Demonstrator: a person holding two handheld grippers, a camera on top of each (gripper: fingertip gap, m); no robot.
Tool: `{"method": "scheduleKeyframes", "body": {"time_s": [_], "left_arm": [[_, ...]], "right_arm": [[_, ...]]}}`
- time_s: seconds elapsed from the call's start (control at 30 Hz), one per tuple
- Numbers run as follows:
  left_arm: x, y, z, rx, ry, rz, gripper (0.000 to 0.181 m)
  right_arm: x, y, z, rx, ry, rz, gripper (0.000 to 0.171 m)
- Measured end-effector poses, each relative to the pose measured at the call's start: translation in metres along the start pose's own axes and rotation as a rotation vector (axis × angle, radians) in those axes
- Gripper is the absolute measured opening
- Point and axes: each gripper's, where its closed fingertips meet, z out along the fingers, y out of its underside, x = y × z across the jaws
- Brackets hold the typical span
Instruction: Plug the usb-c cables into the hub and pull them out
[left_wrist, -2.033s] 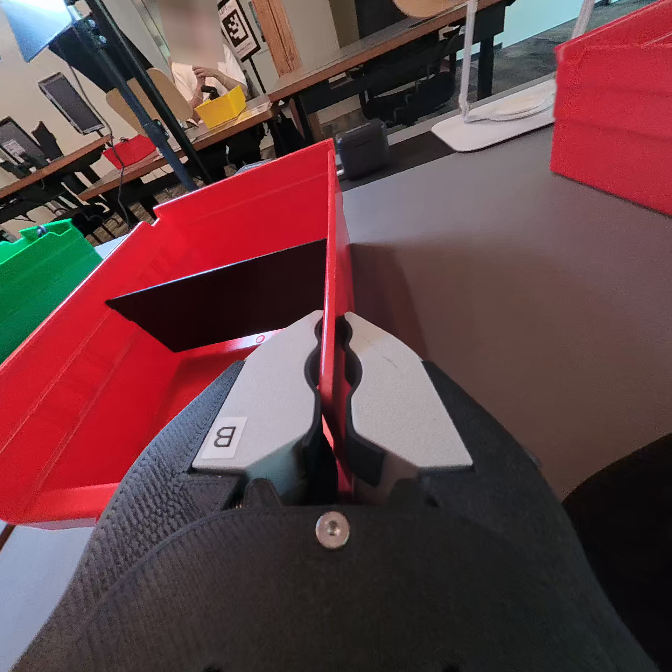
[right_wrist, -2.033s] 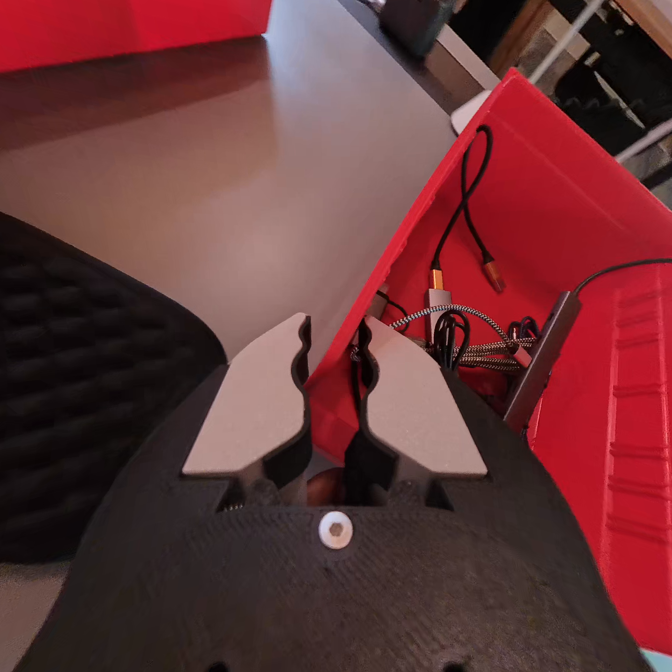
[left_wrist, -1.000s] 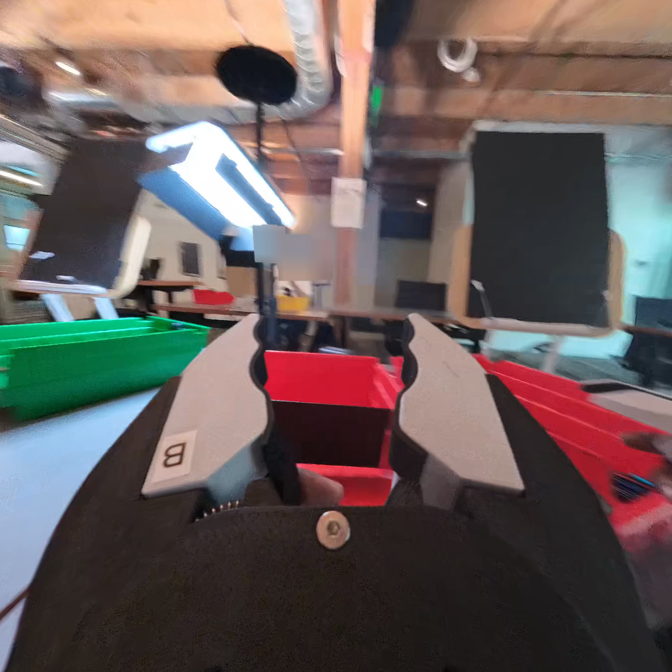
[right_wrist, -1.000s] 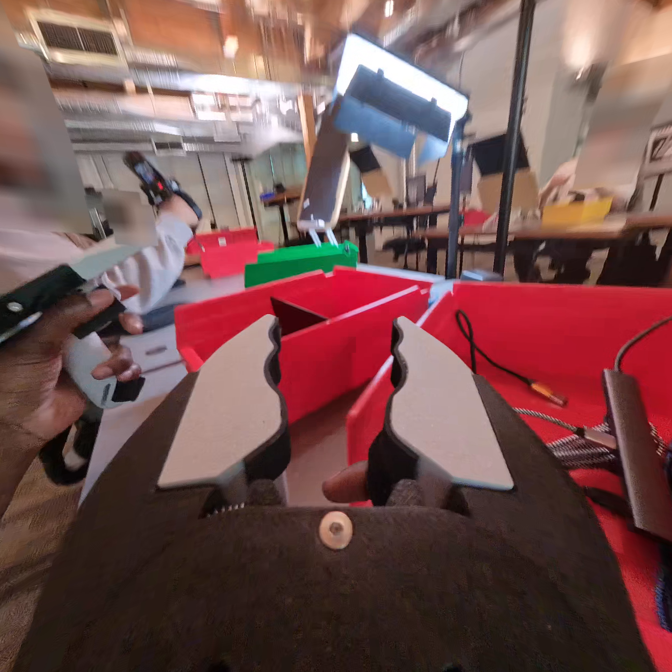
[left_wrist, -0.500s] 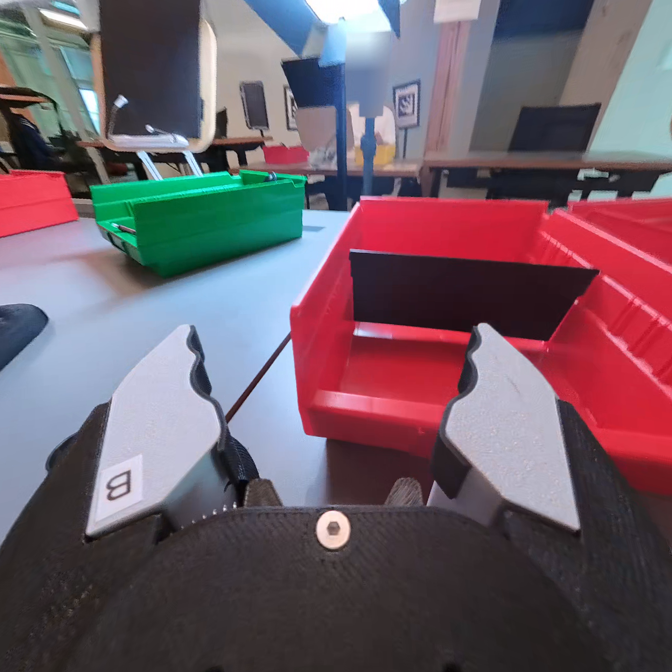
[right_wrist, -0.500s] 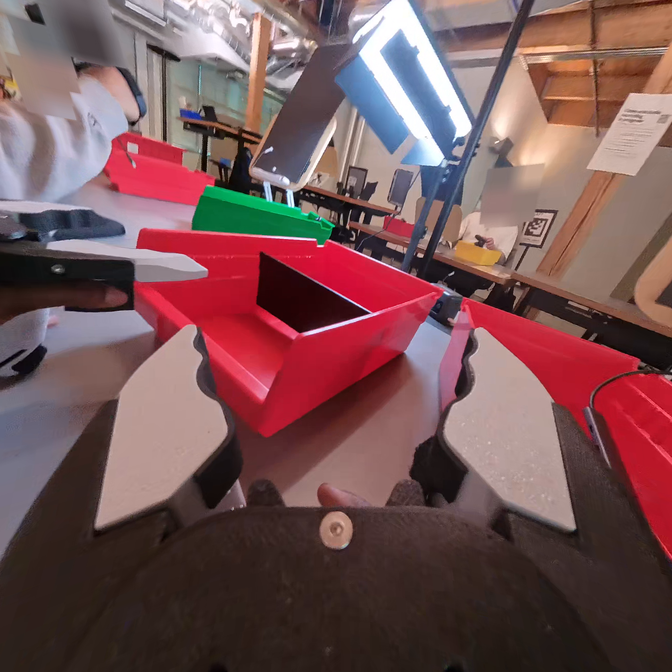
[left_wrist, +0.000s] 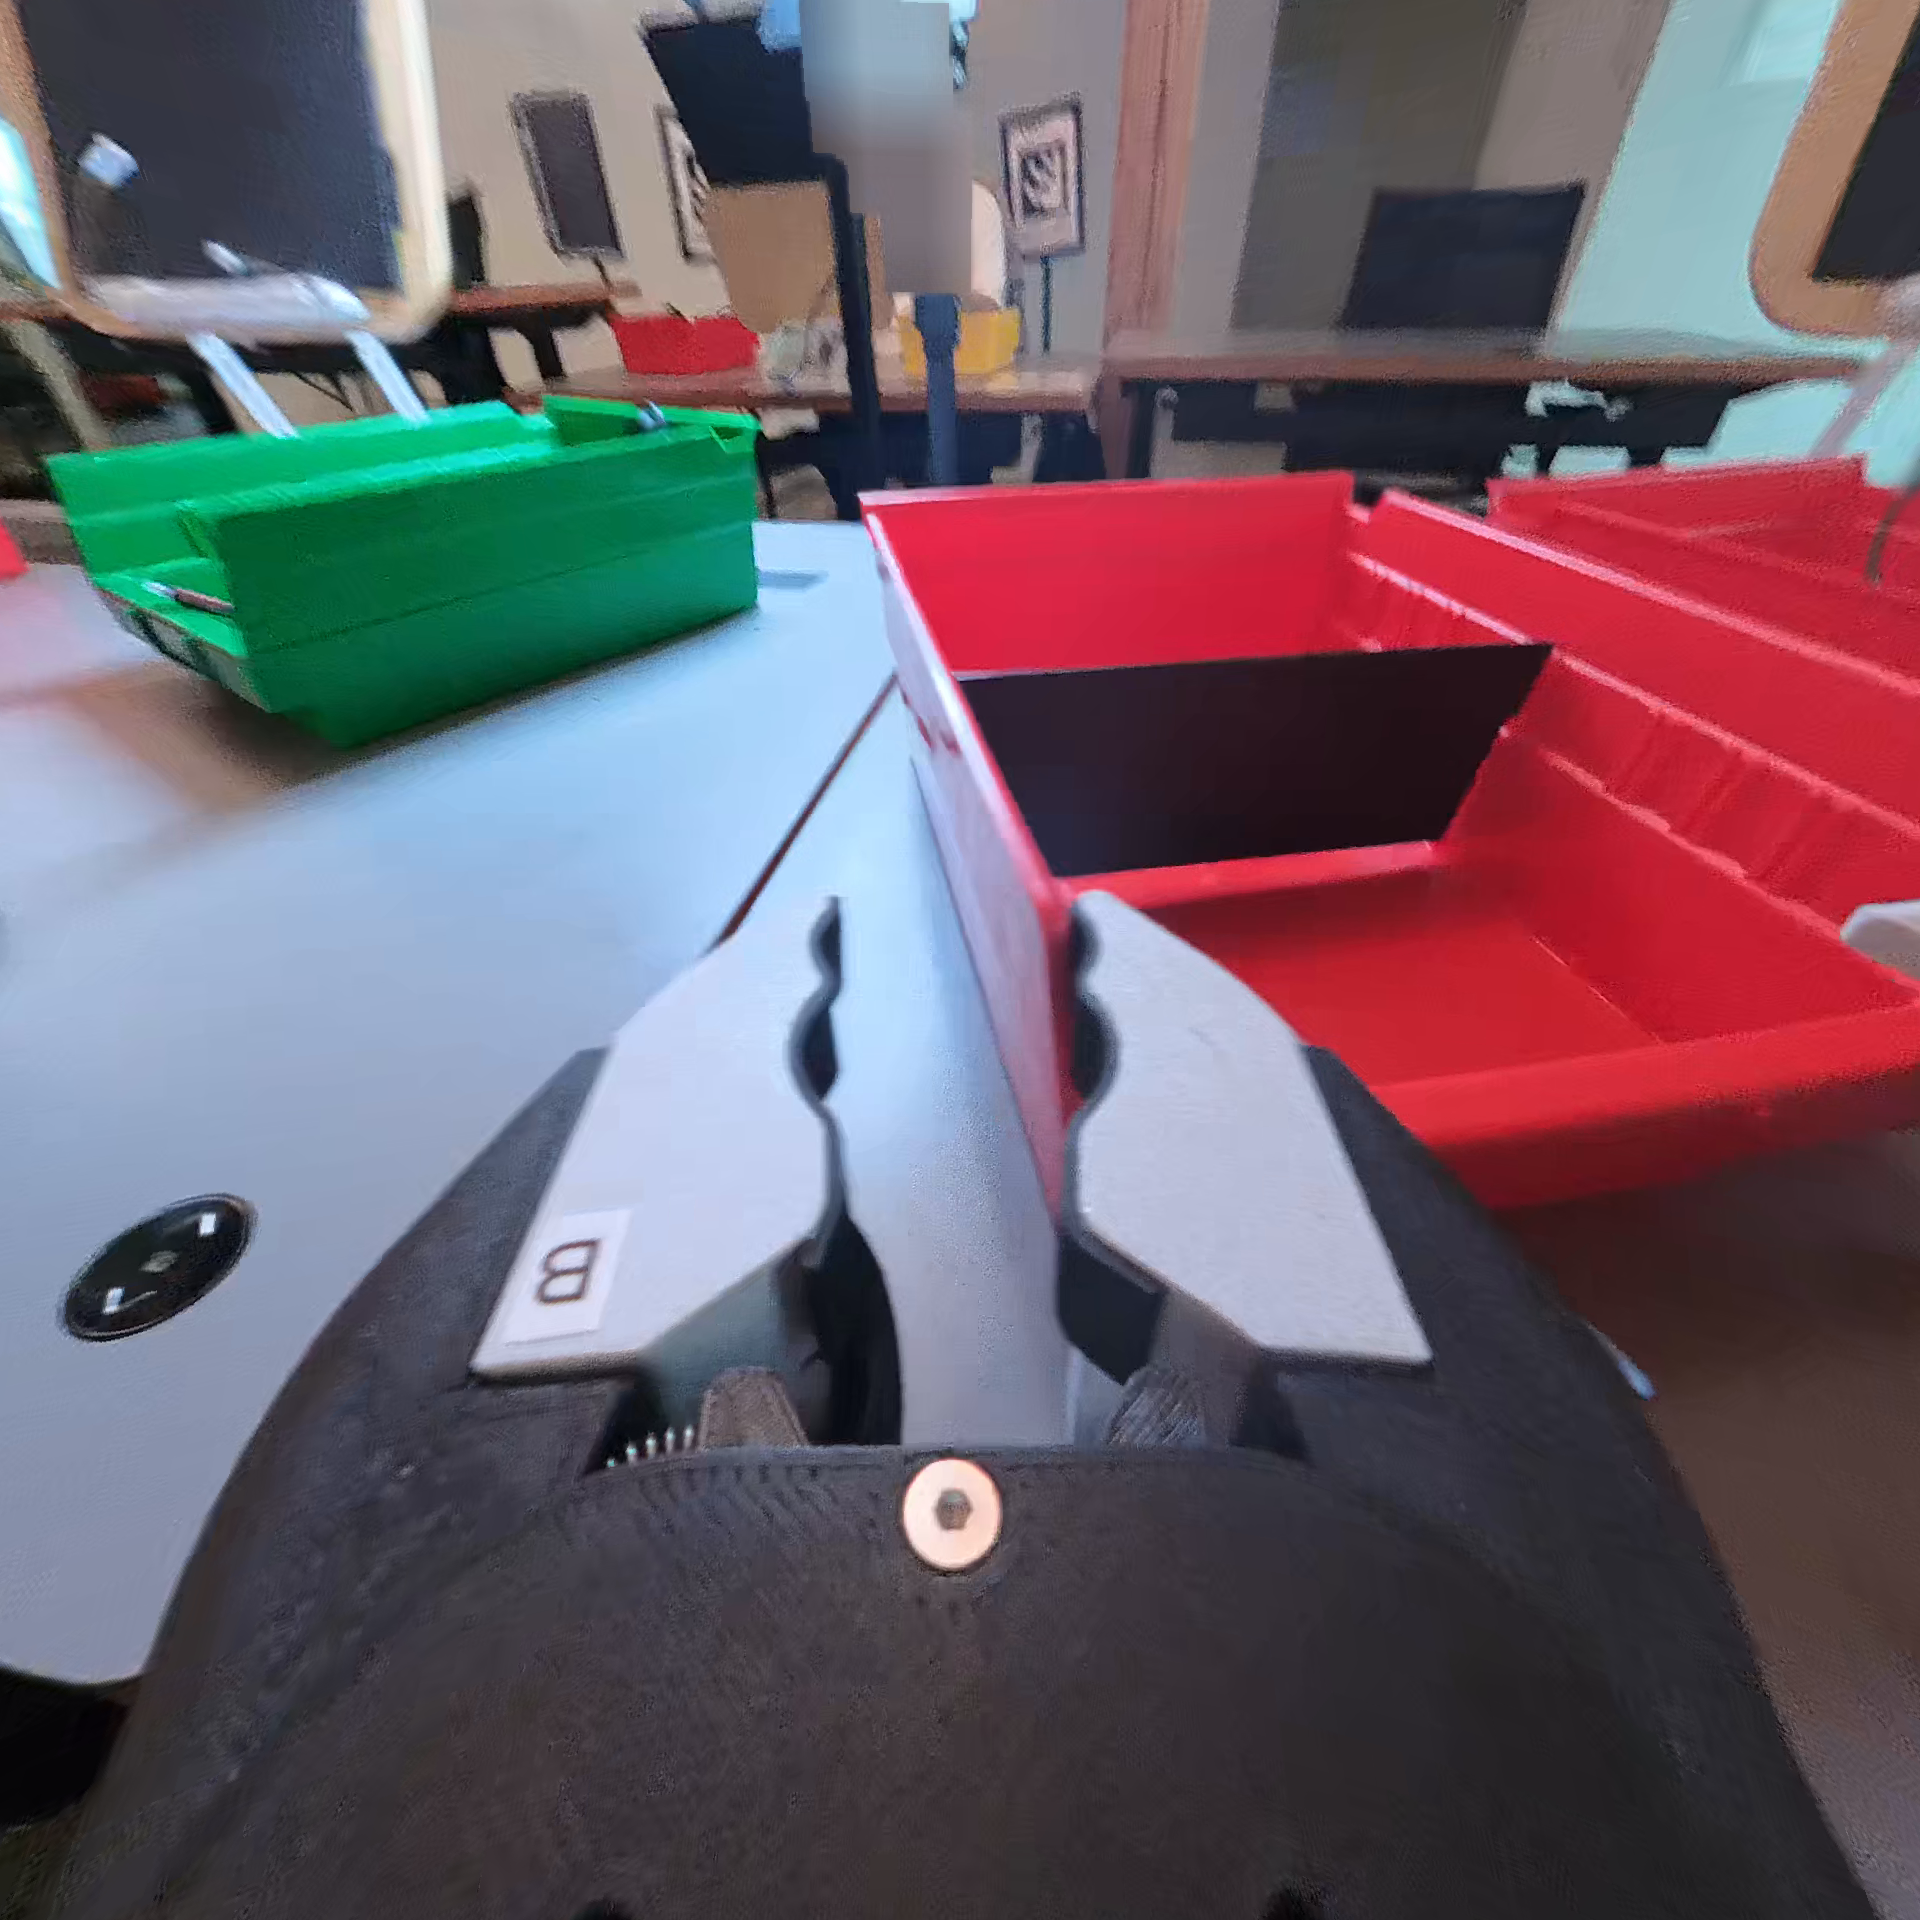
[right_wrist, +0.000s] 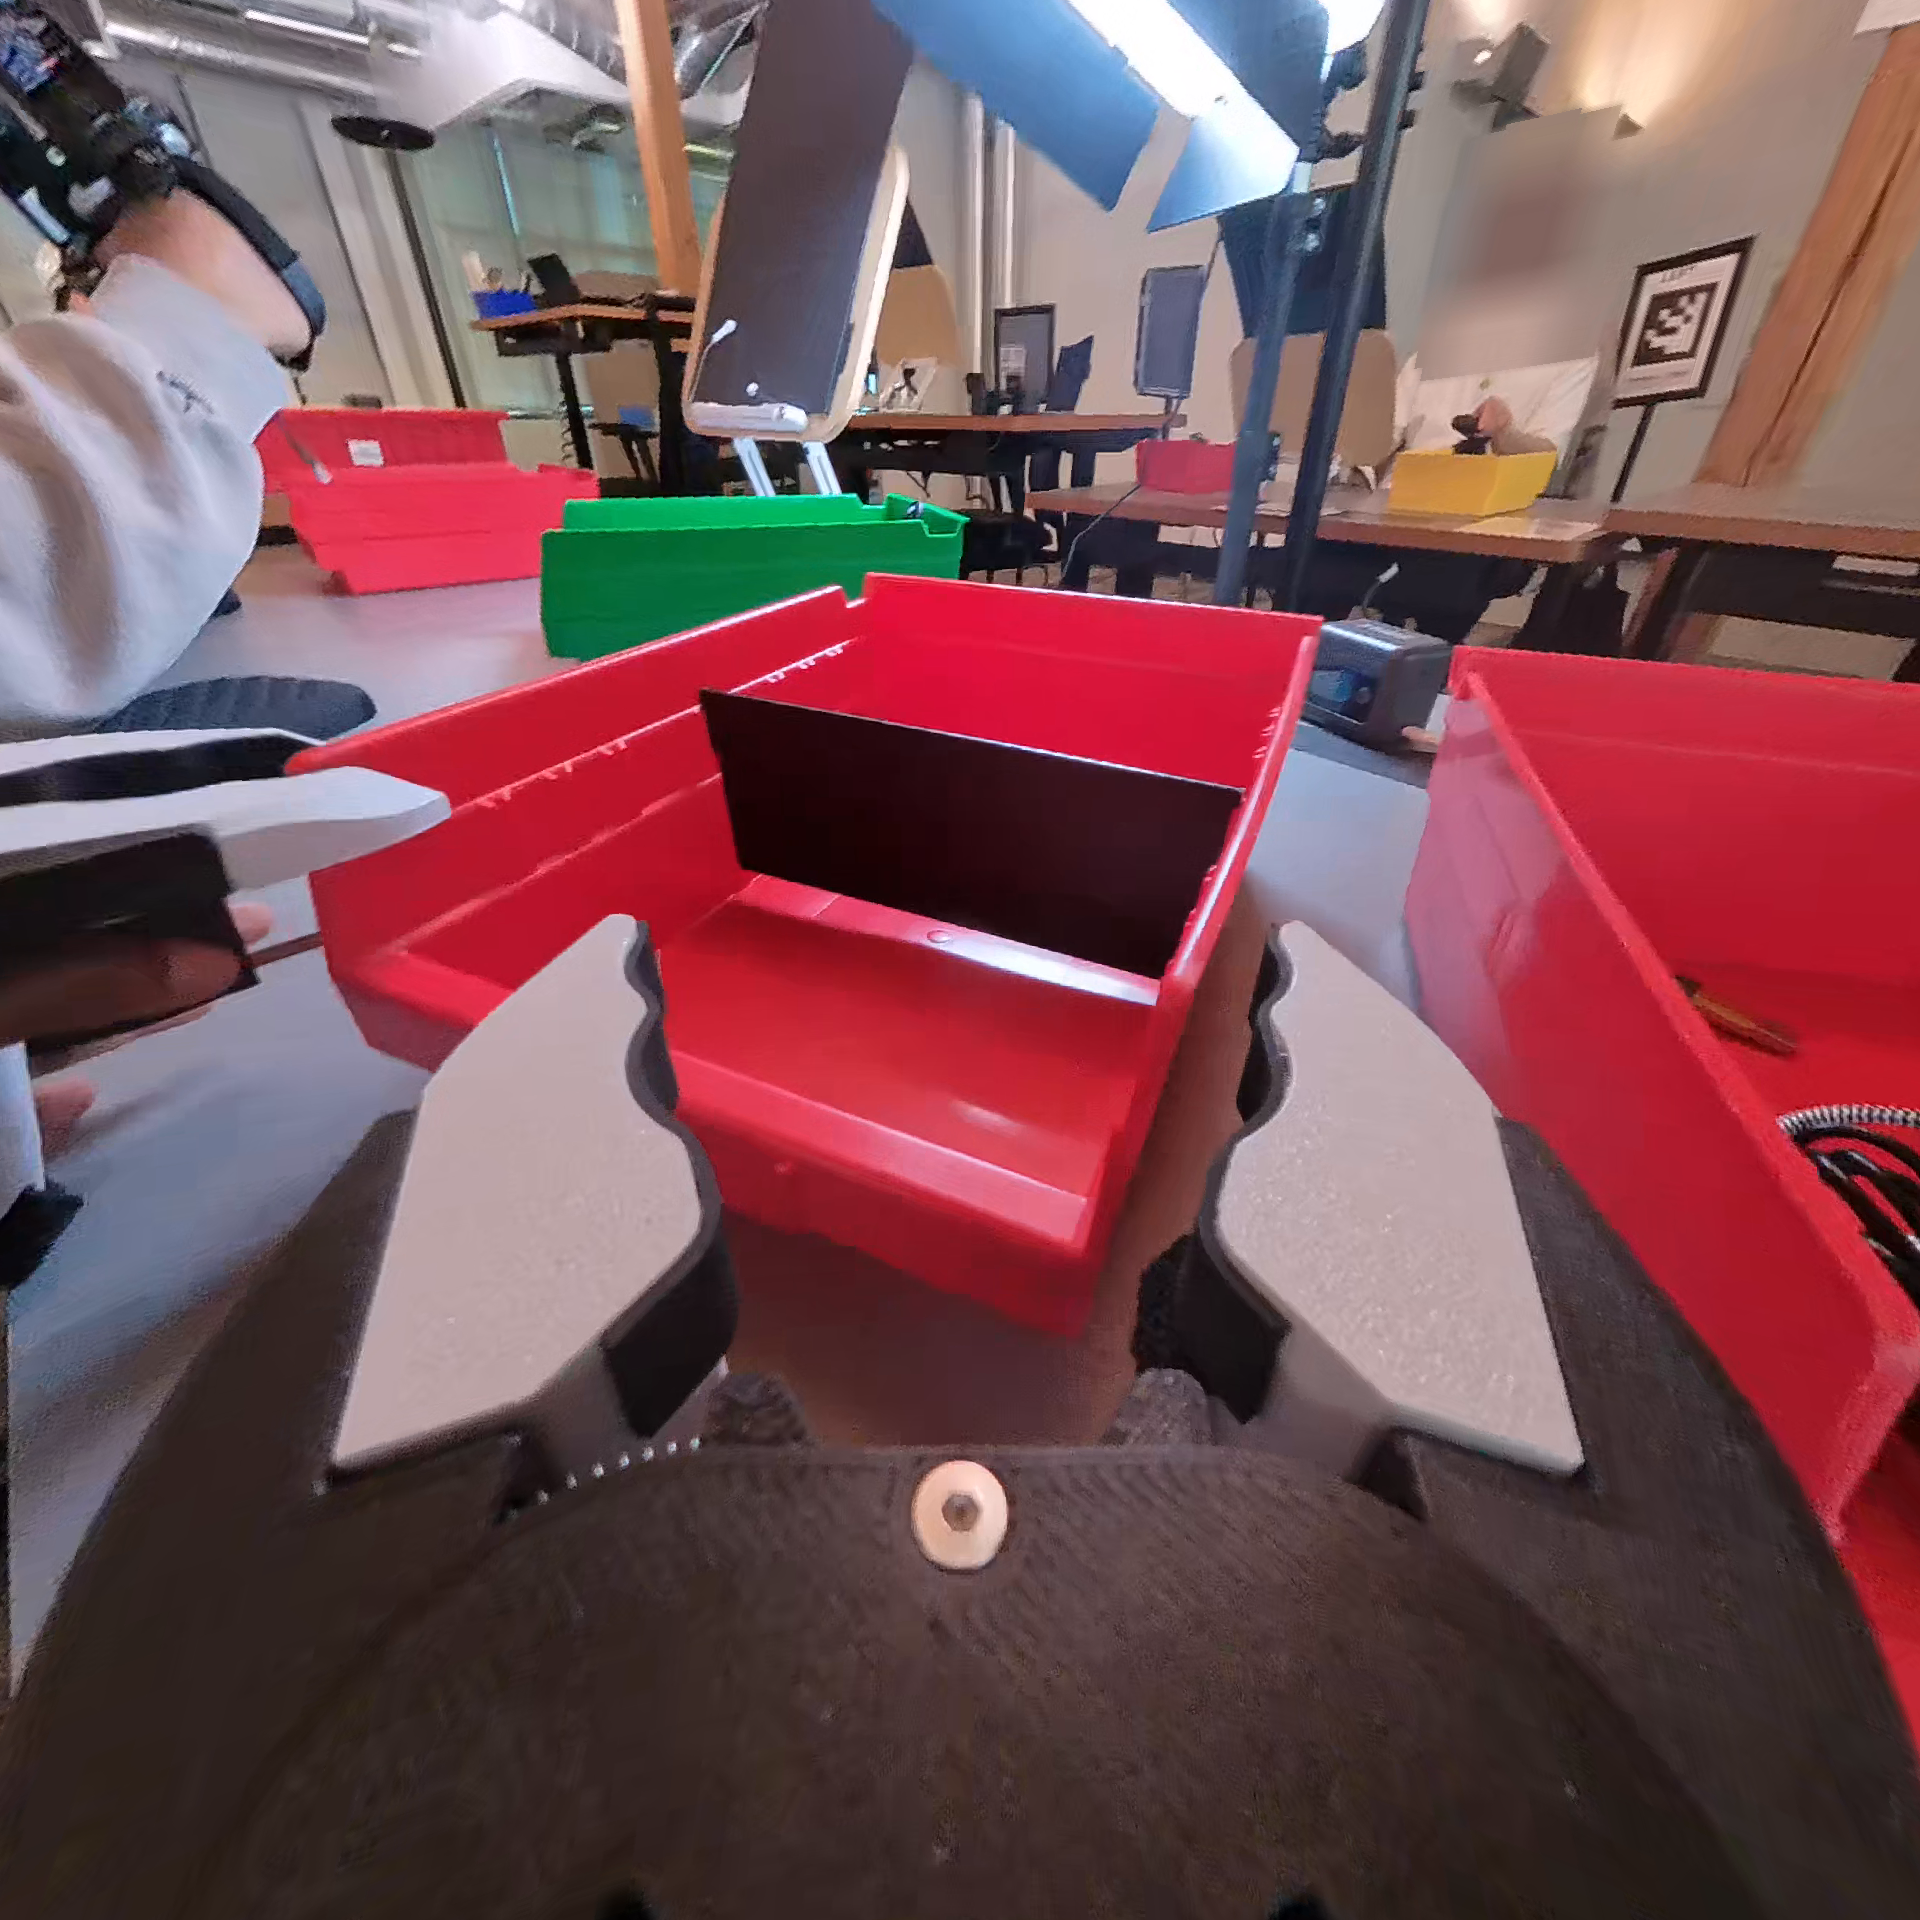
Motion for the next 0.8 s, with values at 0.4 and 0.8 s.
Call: {"method": "scheduleKeyframes", "body": {"time_s": [0.4, 0.8], "left_arm": [[0.031, 0.019, 0.029, -0.159, 0.095, 0.078, 0.064], [0.015, -0.056, -0.023, 0.120, -0.134, 0.107, 0.008]], "right_arm": [[0.015, 0.016, 0.017, -0.098, 0.038, 0.084, 0.076], [0.038, -0.043, 0.003, 0.038, 0.192, -0.121, 0.003]]}}
